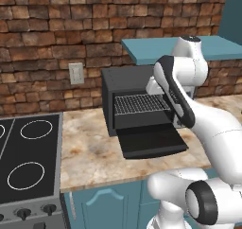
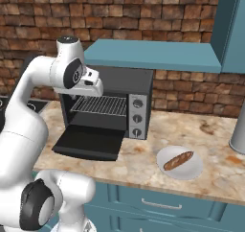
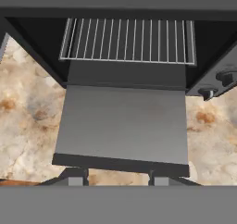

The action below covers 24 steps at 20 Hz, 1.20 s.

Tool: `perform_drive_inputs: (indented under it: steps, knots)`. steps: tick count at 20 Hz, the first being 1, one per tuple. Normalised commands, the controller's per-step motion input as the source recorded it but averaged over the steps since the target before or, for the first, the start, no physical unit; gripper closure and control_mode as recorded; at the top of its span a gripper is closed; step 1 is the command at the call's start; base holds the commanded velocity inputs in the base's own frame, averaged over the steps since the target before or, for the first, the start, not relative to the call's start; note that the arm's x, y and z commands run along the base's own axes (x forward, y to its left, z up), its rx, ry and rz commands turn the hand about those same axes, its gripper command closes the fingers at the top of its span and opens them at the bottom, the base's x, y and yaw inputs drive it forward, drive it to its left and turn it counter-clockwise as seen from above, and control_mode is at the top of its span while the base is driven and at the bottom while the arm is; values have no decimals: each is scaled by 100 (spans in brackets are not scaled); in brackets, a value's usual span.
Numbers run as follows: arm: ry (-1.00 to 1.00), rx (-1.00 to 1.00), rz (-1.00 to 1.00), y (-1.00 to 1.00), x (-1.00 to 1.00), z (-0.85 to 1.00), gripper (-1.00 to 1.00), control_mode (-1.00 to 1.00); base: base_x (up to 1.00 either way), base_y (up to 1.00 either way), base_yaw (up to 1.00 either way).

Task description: Pull the toaster oven rack outwards. Pick up the baguette from the plate and place it on the toaster oven rack. Close the toaster oven door fully and set the temperature to the lowest setting.

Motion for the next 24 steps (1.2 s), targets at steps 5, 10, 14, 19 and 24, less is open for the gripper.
perform_drive_inputs:
  steps: [5,10,14,19,24]
  knots:
    - [-12,8,-1,-9,-50,0,-100,-100,0,0,0]
    - [-19,27,-5,-28,-57,-2,-100,-100,0,0,0]
    - [-16,32,-5,-22,-24,-16,-100,-100,0,0,0]
    - [-8,29,-4,-10,0,-33,-100,-100,0,0,0]
    - [0,22,-2,0,37,-36,-100,-100,0,0,0]
